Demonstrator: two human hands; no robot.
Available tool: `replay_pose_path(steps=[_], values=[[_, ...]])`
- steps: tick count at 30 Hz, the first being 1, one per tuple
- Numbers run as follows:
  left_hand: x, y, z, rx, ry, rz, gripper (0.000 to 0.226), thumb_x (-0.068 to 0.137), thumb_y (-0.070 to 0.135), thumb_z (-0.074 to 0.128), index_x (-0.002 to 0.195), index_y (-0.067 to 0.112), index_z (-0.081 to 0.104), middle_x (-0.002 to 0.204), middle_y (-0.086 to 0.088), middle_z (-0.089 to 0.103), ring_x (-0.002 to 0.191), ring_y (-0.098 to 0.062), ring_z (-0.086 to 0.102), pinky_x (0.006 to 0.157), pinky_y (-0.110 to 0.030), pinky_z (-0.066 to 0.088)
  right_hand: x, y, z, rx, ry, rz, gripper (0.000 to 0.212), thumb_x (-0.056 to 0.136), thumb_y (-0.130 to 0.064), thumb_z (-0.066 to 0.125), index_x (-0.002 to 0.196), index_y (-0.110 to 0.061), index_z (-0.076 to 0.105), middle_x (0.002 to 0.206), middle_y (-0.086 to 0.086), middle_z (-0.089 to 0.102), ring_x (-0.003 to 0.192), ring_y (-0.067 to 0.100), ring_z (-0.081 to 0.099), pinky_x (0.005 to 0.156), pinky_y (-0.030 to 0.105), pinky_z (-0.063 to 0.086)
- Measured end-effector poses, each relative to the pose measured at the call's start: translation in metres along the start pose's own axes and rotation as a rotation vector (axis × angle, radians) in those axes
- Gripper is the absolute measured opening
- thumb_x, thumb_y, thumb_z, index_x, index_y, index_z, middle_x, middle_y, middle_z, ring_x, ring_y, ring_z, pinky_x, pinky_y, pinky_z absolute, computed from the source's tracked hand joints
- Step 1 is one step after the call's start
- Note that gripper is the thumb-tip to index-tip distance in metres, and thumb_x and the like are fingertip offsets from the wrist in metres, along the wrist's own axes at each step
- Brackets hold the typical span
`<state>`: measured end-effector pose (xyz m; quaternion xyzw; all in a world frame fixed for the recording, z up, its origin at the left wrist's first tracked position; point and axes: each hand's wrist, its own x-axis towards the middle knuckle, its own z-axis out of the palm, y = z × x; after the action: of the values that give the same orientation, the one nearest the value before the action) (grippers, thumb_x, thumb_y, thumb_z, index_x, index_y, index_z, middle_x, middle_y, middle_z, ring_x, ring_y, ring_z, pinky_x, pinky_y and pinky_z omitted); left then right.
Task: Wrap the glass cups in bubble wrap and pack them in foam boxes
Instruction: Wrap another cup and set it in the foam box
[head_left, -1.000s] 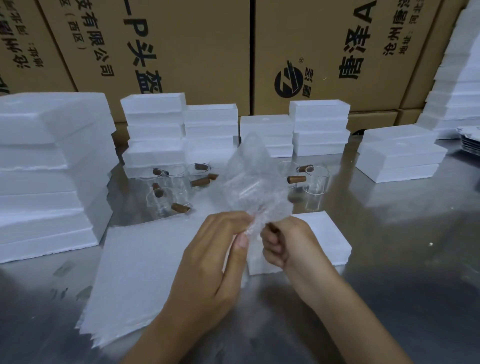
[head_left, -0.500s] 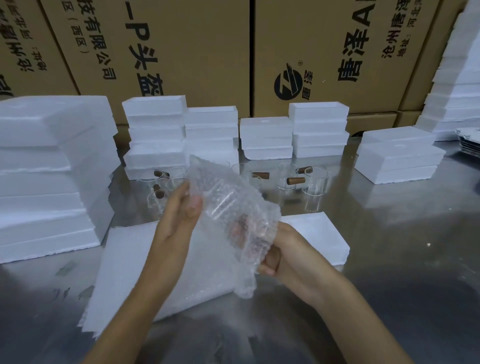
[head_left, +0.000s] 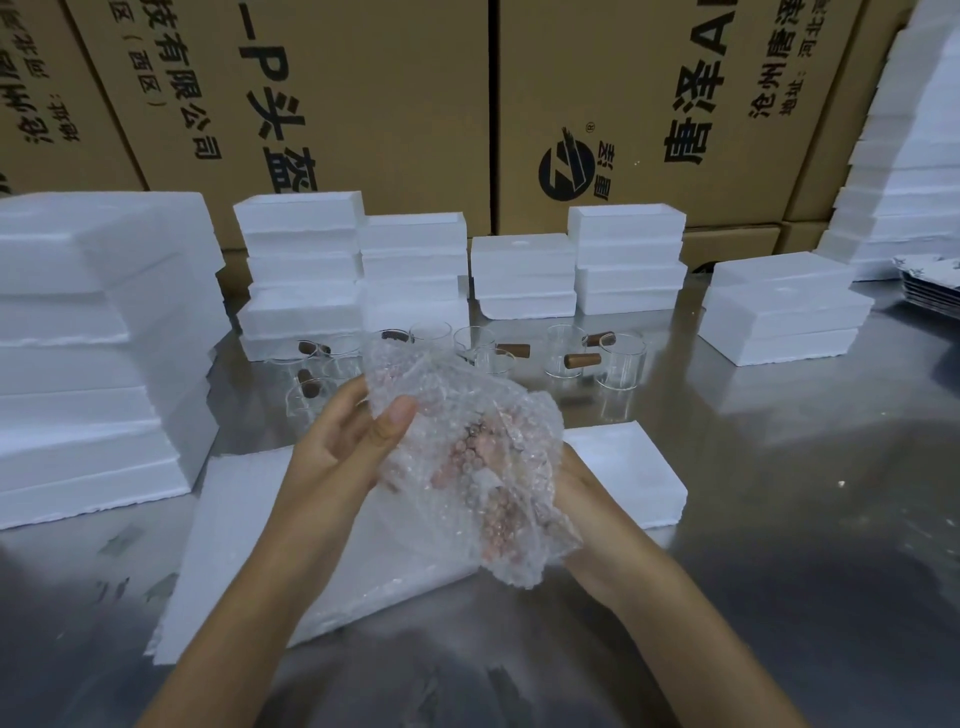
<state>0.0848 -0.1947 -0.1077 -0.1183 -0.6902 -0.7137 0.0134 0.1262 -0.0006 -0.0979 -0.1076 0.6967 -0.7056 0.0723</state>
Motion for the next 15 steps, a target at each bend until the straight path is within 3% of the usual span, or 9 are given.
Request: replay_pose_path(steps=[2, 4, 6, 9, 12, 15], values=[[0.000, 0.001, 0.000, -0.024, -0.018, 0.013, 0.067, 0.066, 0.075, 0.073, 0.125, 0.045, 0.063, 0.130, 0.014, 0.065, 0.123, -0.013, 0.061, 0.106, -0.051, 0.042, -0.001, 0.001, -0.002, -0.085, 0.009, -0.004, 0.038, 0.103, 0.005, 0.034, 0.070, -0.007, 0.050, 0.063, 0.006, 0.057, 0.043, -0.002, 0.059, 0.043, 0.007, 0.044], [0.001, 0.002, 0.000, -0.089, -0.006, 0.011, 0.050, 0.074, 0.065, 0.073, 0.118, 0.041, 0.068, 0.125, 0.010, 0.069, 0.118, -0.014, 0.064, 0.104, -0.048, 0.043, 0.001, 0.003, -0.004, 0.098, 0.099, 0.045, 0.023, 0.101, -0.013, 0.049, 0.087, -0.006, 0.067, 0.081, 0.006, 0.072, 0.072, -0.001, 0.071, 0.070, 0.012, 0.053], [0.003, 0.002, -0.002, -0.141, 0.027, -0.015, 0.043, 0.077, 0.057, 0.073, 0.115, 0.036, 0.071, 0.123, 0.007, 0.070, 0.116, -0.018, 0.066, 0.099, -0.046, 0.048, -0.003, 0.004, -0.004, 0.097, 0.120, 0.008, 0.021, 0.096, -0.024, 0.055, 0.108, -0.020, 0.073, 0.104, -0.002, 0.076, 0.101, 0.015, 0.071, 0.090, 0.030, 0.055], [0.005, -0.002, -0.004, -0.112, -0.001, -0.033, 0.048, 0.077, 0.064, 0.072, 0.116, 0.036, 0.068, 0.123, 0.006, 0.070, 0.113, -0.023, 0.068, 0.091, -0.046, 0.056, -0.002, 0.006, -0.005, 0.223, 0.123, 0.006, 0.029, 0.103, -0.018, 0.046, 0.123, -0.016, 0.067, 0.117, 0.002, 0.073, 0.110, 0.019, 0.068, 0.089, 0.029, 0.056], [0.004, -0.006, -0.003, -0.076, -0.090, -0.088, 0.068, 0.066, 0.082, 0.069, 0.126, 0.054, 0.057, 0.132, 0.020, 0.062, 0.123, -0.011, 0.060, 0.106, -0.050, 0.044, -0.002, 0.006, 0.001, 0.277, 0.067, 0.009, 0.033, 0.105, -0.025, 0.043, 0.132, -0.020, 0.061, 0.126, -0.002, 0.069, 0.118, 0.016, 0.064, 0.098, 0.029, 0.053], [0.002, -0.006, 0.000, -0.042, -0.109, -0.113, 0.068, 0.052, 0.090, 0.068, 0.113, 0.063, 0.058, 0.125, 0.030, 0.063, 0.118, 0.002, 0.060, 0.107, -0.041, 0.044, -0.002, 0.010, 0.008, 0.213, 0.045, -0.007, 0.035, 0.104, -0.034, 0.046, 0.136, -0.029, 0.057, 0.133, -0.008, 0.064, 0.125, 0.014, 0.059, 0.108, 0.040, 0.045]])
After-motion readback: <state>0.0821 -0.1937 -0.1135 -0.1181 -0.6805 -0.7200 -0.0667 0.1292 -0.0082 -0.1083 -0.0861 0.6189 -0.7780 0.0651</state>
